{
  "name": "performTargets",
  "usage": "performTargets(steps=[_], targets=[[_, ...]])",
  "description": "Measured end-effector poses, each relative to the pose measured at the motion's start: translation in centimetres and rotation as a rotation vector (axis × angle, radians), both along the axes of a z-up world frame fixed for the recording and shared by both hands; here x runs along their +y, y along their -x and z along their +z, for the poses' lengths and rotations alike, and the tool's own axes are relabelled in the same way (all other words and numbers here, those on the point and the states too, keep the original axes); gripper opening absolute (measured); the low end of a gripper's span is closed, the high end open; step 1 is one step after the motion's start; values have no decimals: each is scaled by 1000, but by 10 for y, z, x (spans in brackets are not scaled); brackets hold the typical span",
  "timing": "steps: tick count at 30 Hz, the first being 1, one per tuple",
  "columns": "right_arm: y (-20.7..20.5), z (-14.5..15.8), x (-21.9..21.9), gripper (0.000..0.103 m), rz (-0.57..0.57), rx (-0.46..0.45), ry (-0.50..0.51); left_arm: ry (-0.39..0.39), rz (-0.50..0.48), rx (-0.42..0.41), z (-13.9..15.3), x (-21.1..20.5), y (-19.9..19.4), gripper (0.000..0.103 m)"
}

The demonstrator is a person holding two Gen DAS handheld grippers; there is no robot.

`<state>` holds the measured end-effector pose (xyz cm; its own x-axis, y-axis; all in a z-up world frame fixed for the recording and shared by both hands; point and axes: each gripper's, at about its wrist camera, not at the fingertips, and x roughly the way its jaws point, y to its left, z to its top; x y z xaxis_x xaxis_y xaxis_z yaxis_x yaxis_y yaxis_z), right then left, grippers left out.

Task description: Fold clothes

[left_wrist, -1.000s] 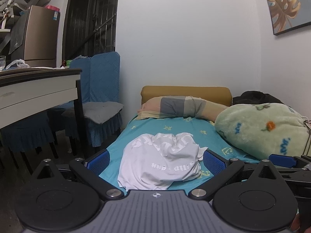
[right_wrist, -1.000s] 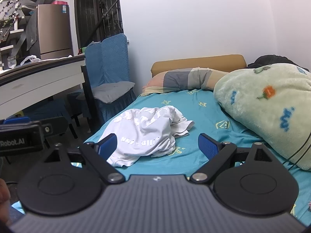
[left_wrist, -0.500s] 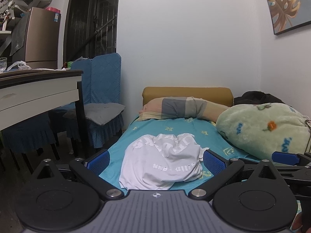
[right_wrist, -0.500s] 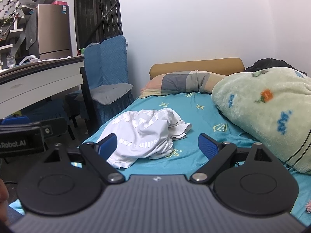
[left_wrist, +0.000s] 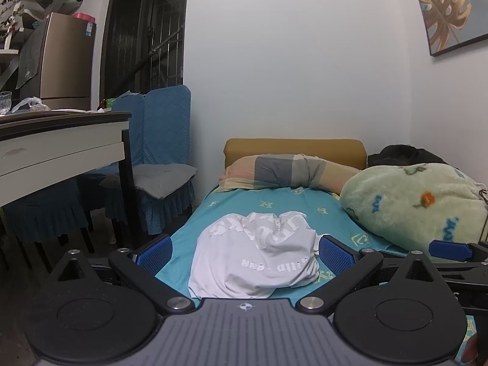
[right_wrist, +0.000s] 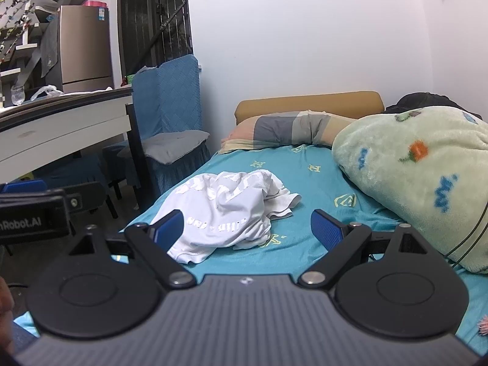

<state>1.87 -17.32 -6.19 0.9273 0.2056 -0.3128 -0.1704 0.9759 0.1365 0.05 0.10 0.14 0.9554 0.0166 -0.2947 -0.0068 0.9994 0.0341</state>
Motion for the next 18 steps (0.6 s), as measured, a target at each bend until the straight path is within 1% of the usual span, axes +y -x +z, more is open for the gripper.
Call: performTargets(steps=[6, 13, 15, 18], targets=[[1, 0, 0, 92, 0, -2, -3, 2, -6, -3, 0, -1, 1, 103], [3, 3, -1, 92, -11, -24, 4, 10, 8, -48, 4, 6, 4, 103], [6, 5, -2, 92, -11, -42, 6, -2, 14, -73, 5, 8, 6, 103], [11, 9, -3, 92, -18, -82, -2, -21, 35, -134, 4, 7, 13, 103]])
